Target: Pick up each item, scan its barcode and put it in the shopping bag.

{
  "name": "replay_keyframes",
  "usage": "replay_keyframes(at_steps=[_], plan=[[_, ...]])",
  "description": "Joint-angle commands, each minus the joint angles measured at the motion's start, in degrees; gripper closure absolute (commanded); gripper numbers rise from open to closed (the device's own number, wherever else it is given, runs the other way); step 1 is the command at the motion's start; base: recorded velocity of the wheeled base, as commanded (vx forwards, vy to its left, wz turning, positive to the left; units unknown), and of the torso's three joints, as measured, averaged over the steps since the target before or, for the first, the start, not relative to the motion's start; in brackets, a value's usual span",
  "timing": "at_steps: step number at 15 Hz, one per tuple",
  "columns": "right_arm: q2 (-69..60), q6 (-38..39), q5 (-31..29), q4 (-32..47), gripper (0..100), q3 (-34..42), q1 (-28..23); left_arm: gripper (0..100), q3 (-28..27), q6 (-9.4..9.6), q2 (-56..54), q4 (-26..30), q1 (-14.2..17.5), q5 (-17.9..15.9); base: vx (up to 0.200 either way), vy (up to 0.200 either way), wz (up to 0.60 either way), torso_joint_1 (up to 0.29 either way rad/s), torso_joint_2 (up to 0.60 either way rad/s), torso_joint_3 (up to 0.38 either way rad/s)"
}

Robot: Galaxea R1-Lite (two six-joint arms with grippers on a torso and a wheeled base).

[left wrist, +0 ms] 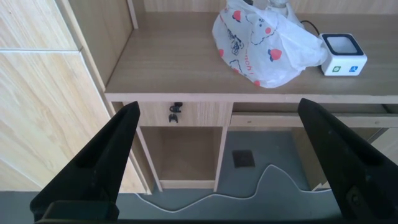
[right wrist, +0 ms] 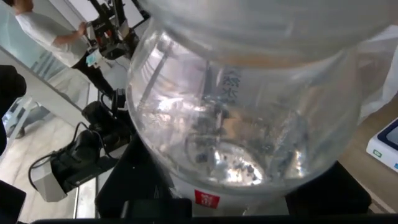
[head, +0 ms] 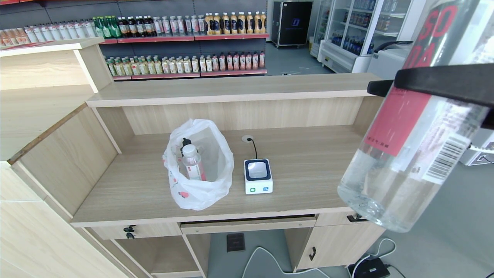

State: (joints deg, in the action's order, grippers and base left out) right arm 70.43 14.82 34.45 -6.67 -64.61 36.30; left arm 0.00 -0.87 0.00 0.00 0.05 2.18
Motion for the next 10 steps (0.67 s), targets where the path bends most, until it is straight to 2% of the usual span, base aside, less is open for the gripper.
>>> replay_keyframes(at_steps=[1,3,6,7,9,10], plan=[[0.2,-0.3,-0.1,0.0,100,0.6,-3.7,0,0.0,-0.01,0.0,0.0,0.0,0.0,0.0,0.0,0.0,0.0,0.0,0.0],[3.0,-8.1,-0.3,-0.2,100,1.9,-14.8,0,0.0,-0.01,0.0,0.0,0.0,0.0,0.0,0.0,0.0,0.0,0.0,0.0],[8.9,-29.6,-0.2,-1.3,100,2.9,-30.7,0,0.0,-0.01,0.0,0.0,0.0,0.0,0.0,0.0,0.0,0.0,0.0,0.0],[11.8,-33.1,0.0,-4.8,100,3.4,-35.5,0,0.0,-0.01,0.0,0.0,0.0,0.0,0.0,0.0,0.0,0.0,0.0,0.0],[17.4,-37.5,0.2,-13.3,100,4.5,-40.8,0,0.0,-0.01,0.0,0.0,0.0,0.0,0.0,0.0,0.0,0.0,0.0,0.0],[20.1,-42.8,0.1,-16.2,100,3.8,-42.2,0,0.0,-0.01,0.0,0.0,0.0,0.0,0.0,0.0,0.0,0.0,0.0,0.0]])
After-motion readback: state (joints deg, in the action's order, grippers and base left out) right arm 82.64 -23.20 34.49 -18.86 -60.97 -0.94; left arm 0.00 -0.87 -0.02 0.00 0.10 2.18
